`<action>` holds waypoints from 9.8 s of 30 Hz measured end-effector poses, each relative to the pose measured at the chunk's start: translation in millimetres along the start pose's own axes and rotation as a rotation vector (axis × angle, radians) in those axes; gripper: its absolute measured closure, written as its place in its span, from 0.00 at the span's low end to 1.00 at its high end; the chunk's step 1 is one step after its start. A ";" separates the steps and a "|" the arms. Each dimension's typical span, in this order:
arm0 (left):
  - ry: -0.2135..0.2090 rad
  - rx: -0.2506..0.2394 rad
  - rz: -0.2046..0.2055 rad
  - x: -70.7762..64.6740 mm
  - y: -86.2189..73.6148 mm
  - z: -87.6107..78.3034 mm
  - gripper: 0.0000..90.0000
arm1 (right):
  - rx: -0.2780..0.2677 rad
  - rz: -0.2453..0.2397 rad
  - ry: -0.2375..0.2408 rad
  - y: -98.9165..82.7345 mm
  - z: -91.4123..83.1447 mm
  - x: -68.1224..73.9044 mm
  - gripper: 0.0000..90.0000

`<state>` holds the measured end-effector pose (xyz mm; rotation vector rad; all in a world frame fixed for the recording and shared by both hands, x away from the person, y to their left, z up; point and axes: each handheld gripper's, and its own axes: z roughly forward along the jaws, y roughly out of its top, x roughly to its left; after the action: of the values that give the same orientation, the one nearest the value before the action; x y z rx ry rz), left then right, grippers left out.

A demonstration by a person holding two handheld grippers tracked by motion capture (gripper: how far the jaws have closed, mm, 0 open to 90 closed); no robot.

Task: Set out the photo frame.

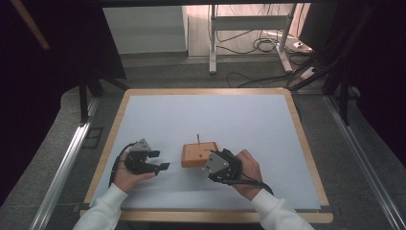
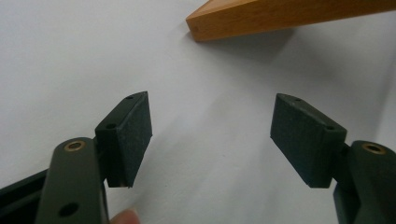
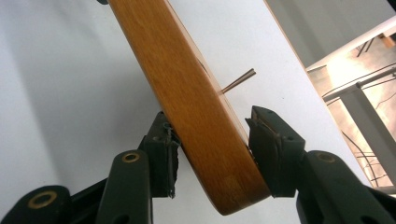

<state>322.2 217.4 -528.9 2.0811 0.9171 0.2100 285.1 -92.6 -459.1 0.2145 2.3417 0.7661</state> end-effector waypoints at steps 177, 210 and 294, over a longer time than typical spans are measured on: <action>0.027 0.011 -0.003 1.4 -1.9 3.3 0.31 | -0.063 0.478 0.288 -68.3 11.3 -15.7 1.00; 0.019 0.018 0.001 0.2 -2.1 5.7 0.31 | 0.009 0.462 0.306 -73.0 47.5 -12.4 1.00; 0.044 -0.005 0.011 -6.5 -3.7 0.6 0.31 | -0.060 0.783 0.002 -183.4 -36.2 -54.9 0.26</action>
<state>315.8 214.1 -531.0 2.0845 0.9307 0.2643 312.8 -277.7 -513.2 1.1420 2.2080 1.1834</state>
